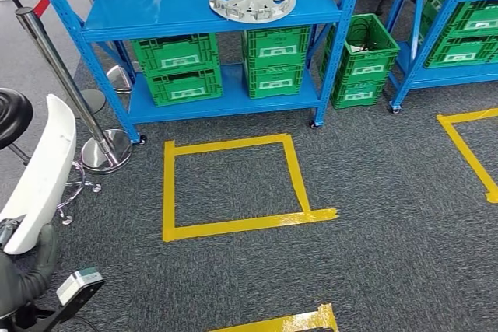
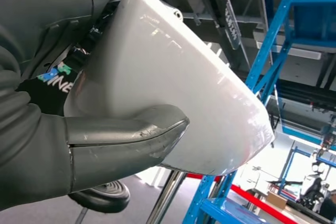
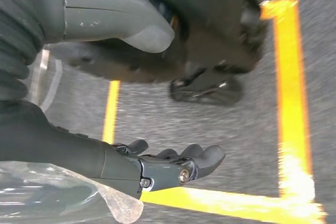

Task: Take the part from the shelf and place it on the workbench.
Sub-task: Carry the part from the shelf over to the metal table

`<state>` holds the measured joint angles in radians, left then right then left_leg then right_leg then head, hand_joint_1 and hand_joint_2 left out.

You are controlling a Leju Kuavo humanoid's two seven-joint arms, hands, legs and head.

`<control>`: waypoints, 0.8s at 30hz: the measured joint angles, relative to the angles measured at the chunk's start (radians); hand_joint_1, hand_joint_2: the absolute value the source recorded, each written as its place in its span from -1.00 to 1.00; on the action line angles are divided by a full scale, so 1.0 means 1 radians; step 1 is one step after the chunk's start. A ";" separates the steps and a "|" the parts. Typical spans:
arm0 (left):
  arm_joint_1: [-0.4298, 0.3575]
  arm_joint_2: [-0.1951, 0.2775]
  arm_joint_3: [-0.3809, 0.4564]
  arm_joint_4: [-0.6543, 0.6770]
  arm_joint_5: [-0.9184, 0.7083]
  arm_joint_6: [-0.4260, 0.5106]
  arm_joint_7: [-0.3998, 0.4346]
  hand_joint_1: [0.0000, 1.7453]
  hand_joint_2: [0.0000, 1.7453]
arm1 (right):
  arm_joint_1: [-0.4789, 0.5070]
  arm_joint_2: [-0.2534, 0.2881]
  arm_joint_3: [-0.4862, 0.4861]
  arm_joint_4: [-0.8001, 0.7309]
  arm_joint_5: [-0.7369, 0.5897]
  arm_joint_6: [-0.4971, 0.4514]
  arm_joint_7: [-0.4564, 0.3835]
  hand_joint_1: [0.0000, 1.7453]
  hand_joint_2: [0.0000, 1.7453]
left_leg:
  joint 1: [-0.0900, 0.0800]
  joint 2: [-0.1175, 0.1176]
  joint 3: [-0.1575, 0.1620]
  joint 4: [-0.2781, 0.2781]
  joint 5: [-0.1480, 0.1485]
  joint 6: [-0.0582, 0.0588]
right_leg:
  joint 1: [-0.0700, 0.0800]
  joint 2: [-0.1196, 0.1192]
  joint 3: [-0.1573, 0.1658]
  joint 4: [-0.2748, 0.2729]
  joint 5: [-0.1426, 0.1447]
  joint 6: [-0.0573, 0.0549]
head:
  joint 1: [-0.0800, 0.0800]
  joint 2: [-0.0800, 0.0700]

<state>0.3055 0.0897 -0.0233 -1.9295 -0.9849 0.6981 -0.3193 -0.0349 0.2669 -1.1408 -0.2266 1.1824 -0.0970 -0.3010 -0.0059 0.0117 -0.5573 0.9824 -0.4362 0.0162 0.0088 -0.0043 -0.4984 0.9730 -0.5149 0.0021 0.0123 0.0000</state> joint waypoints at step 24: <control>0.011 0.003 0.012 -0.004 0.000 0.000 -0.002 1.00 1.00 | 0.008 0.022 0.049 -0.040 0.003 -0.019 0.079 -1.00 1.00 | -0.001 -0.001 -0.005 0.003 0.000 -0.002 | -0.003 -0.001 -0.005 0.000 0.001 0.001 | 0.000 0.000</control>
<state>0.3162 0.0927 -0.0109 -1.9332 -0.9854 0.6984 -0.3215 -0.0264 0.2892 -1.0918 -0.2665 1.1855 -0.1156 -0.2217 -0.0072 0.0105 -0.5628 0.9856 -0.4365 0.0144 0.0062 -0.0048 -0.5032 0.9731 -0.5137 0.0032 0.0125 0.0000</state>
